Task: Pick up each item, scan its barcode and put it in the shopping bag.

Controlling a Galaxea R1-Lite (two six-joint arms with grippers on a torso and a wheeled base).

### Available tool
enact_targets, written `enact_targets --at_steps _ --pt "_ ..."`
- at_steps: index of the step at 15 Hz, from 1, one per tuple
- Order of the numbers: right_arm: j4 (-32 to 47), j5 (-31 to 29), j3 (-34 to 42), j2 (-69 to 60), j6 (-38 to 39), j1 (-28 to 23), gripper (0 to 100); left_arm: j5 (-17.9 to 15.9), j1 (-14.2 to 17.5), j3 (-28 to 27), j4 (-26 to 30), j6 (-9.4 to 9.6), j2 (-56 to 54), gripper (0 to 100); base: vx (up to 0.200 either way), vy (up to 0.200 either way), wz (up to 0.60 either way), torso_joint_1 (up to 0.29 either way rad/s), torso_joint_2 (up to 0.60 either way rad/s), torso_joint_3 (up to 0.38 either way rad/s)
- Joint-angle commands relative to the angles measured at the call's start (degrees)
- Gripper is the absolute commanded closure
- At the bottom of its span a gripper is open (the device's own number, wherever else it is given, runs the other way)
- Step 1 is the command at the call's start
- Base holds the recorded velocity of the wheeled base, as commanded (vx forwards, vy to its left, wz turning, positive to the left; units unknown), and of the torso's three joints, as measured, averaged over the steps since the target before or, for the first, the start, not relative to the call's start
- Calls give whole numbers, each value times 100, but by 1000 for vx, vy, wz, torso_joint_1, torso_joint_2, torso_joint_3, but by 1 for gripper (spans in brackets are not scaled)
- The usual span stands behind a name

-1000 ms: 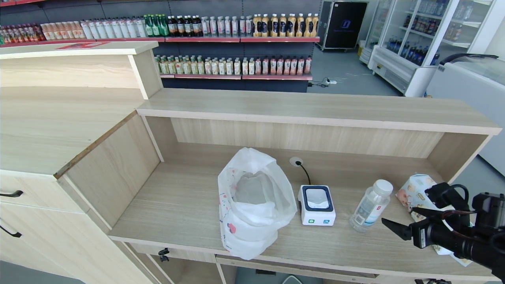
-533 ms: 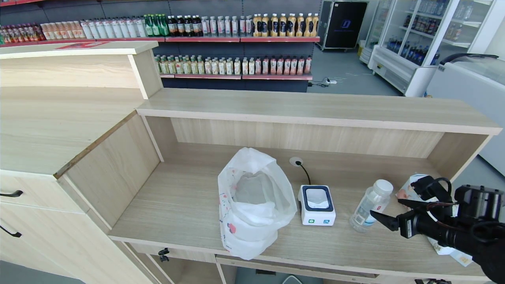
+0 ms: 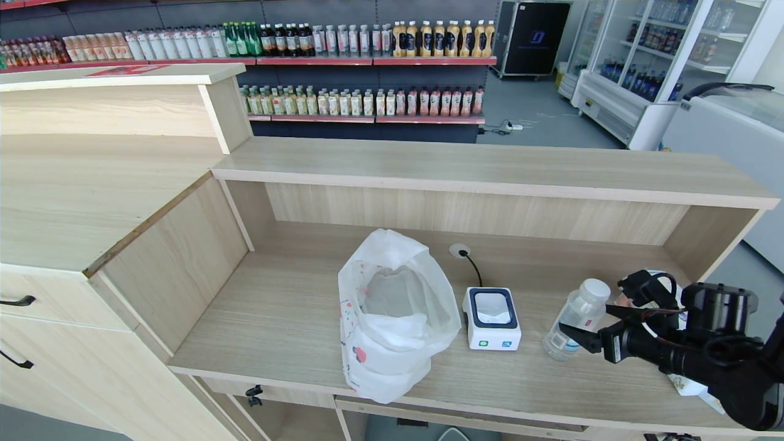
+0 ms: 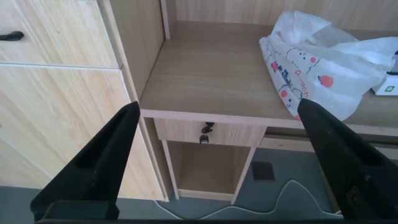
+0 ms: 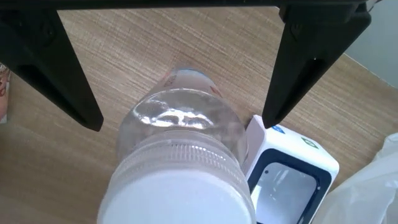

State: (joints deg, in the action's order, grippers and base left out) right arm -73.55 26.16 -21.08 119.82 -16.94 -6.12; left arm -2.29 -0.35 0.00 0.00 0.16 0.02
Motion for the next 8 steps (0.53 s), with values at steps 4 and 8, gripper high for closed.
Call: enact_targets --at_steps 4,8 --pt "-11 100 -142 182 -2 67 0 1 0 0 0 2 6 0 0 0 0 0 0 0" --pt "-11 179 -318 331 -11 137 0 1 0 0 0 2 6 0 0 0 0 0 0 0"
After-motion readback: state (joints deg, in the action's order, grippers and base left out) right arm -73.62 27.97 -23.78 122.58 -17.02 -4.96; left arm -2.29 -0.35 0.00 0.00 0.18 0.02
